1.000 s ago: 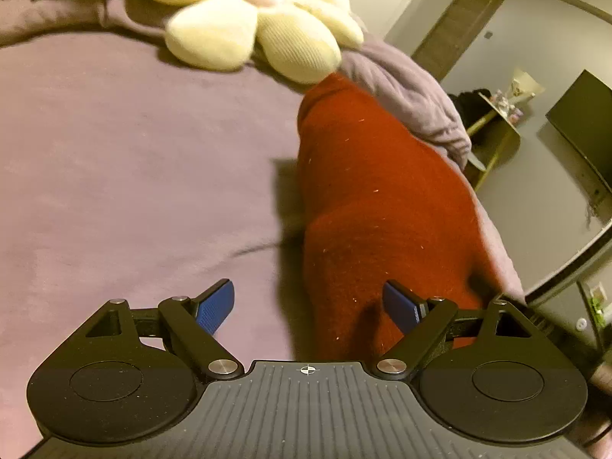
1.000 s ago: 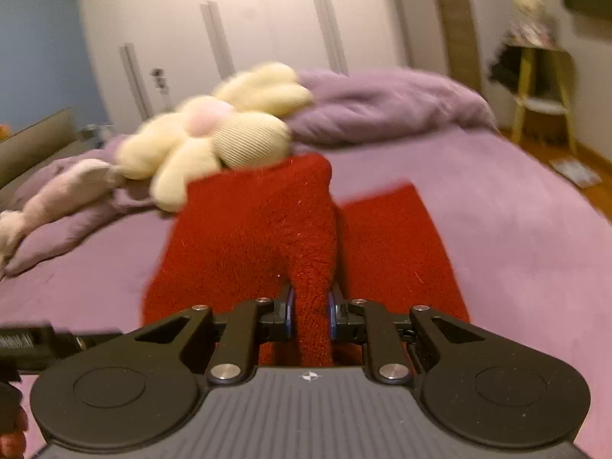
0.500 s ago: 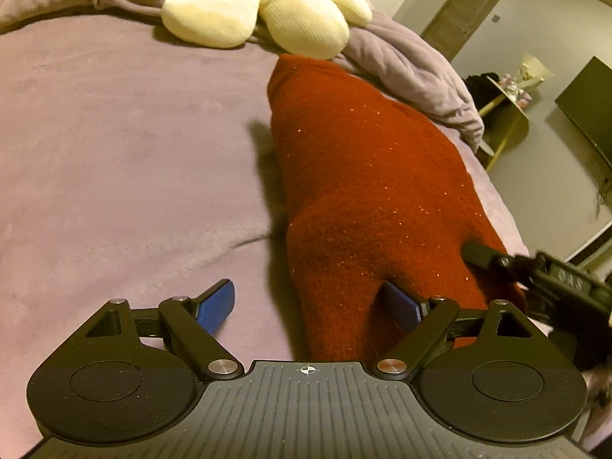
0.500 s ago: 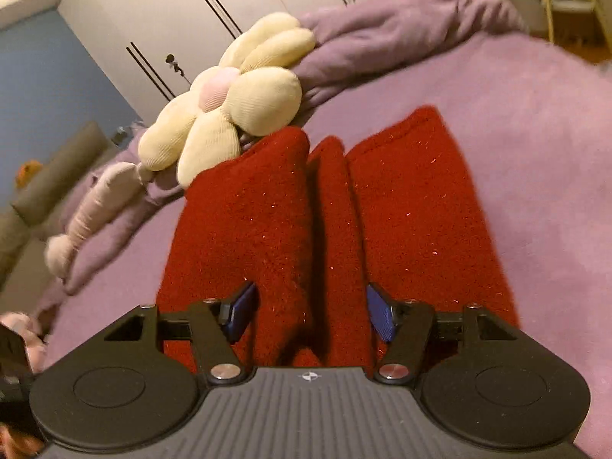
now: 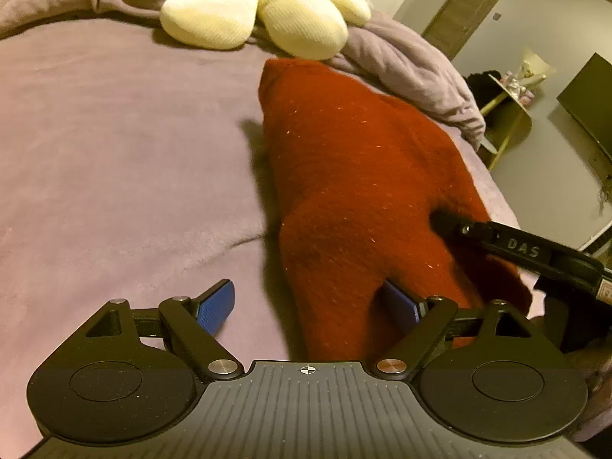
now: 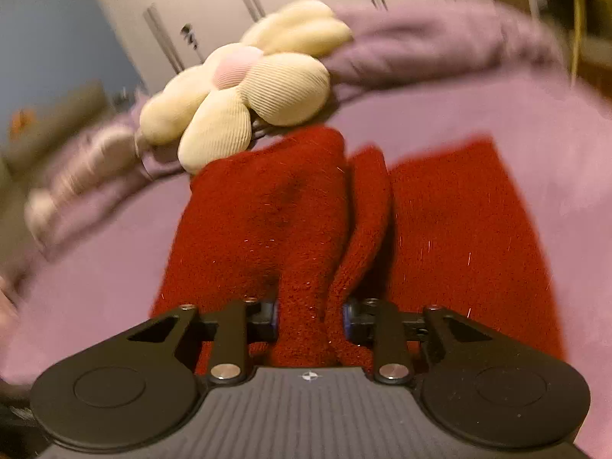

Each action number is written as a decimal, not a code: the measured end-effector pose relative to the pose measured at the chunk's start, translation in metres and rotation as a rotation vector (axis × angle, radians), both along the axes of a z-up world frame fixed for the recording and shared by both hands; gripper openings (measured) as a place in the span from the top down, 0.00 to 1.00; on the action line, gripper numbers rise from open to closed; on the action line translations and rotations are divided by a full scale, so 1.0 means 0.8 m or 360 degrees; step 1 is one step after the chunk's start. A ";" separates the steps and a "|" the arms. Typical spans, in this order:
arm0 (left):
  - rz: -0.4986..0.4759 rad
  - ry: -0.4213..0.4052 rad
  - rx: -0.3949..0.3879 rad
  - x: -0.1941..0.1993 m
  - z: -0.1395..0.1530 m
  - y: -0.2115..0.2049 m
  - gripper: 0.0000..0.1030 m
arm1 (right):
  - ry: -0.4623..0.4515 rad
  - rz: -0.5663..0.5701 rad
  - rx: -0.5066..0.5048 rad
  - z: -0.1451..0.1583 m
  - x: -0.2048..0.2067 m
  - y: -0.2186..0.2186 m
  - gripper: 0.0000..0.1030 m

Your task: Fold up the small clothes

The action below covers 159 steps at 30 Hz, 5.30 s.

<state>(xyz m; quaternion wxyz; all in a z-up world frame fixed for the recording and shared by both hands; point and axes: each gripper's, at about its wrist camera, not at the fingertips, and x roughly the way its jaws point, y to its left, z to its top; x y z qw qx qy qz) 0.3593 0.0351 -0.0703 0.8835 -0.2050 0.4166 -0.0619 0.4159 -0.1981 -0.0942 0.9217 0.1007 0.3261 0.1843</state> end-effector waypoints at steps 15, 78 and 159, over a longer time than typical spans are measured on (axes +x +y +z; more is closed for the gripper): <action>-0.0113 0.0069 0.0110 -0.029 -0.007 -0.060 0.15 | -0.0475 -0.0228 -0.0363 0.080 -0.070 -0.041 0.79; -0.0155 -0.0075 0.0299 0.127 -0.001 -0.121 0.01 | -0.0196 -0.0404 -0.0563 -0.032 0.029 -0.108 0.79; -0.0240 0.0072 -0.0634 0.127 -0.022 0.010 0.51 | 0.0452 0.0082 0.1058 -0.065 0.042 -0.186 0.36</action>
